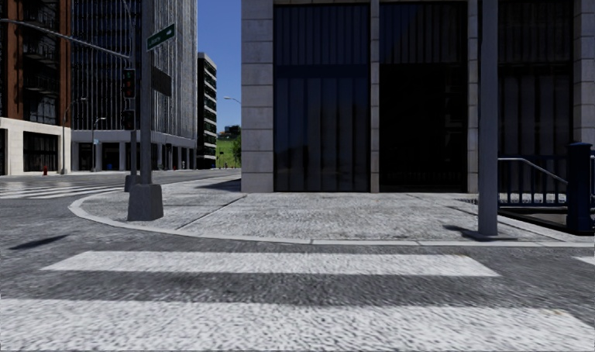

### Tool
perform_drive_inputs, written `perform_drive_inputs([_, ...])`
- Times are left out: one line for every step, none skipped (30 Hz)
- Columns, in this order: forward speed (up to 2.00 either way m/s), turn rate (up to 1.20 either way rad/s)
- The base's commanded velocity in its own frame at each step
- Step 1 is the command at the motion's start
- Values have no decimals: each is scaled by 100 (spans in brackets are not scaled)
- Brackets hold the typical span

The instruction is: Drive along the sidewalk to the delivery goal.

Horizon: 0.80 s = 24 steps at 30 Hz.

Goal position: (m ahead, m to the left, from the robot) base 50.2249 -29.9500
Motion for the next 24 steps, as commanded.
perform_drive_inputs([200, 0])
perform_drive_inputs([200, 0])
perform_drive_inputs([200, 0])
perform_drive_inputs([200, 0])
perform_drive_inputs([200, 0])
perform_drive_inputs([200, 0])
perform_drive_inputs([200, 0])
perform_drive_inputs([200, 0])
perform_drive_inputs([200, 0])
perform_drive_inputs([200, 0])
perform_drive_inputs([200, 0])
perform_drive_inputs([200, 0])
perform_drive_inputs([200, 0])
perform_drive_inputs([200, 4])
perform_drive_inputs([200, 14])
perform_drive_inputs([200, 18])
perform_drive_inputs([200, 18])
perform_drive_inputs([200, 19])
perform_drive_inputs([200, 19])
perform_drive_inputs([200, 21])
perform_drive_inputs([200, 25])
perform_drive_inputs([200, 25])
perform_drive_inputs([200, 27])
perform_drive_inputs([200, 28])
